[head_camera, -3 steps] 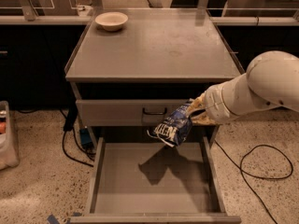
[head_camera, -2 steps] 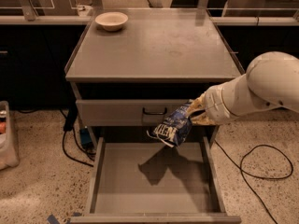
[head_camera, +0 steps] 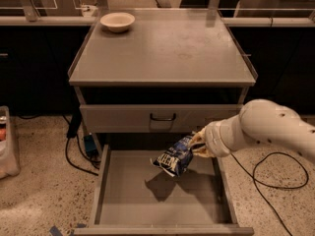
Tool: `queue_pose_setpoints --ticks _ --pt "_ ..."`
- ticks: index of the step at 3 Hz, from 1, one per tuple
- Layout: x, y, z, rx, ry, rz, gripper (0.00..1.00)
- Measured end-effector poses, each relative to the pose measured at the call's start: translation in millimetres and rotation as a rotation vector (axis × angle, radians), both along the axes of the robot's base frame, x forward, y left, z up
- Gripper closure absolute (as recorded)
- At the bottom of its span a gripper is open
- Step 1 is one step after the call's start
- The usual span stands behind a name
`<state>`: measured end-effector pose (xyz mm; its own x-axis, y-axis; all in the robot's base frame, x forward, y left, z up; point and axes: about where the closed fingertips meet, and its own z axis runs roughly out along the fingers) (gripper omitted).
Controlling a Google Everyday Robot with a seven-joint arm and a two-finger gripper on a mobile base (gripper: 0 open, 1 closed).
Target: Place blue chip bag into middle drawer
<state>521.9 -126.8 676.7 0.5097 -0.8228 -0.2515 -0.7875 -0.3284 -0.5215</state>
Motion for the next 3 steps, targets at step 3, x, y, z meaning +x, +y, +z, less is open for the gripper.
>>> queue_pose_setpoints --ticks 3 --pt "5.4 5.1 -70.2 0.013 0.020 -0.015 1.00"
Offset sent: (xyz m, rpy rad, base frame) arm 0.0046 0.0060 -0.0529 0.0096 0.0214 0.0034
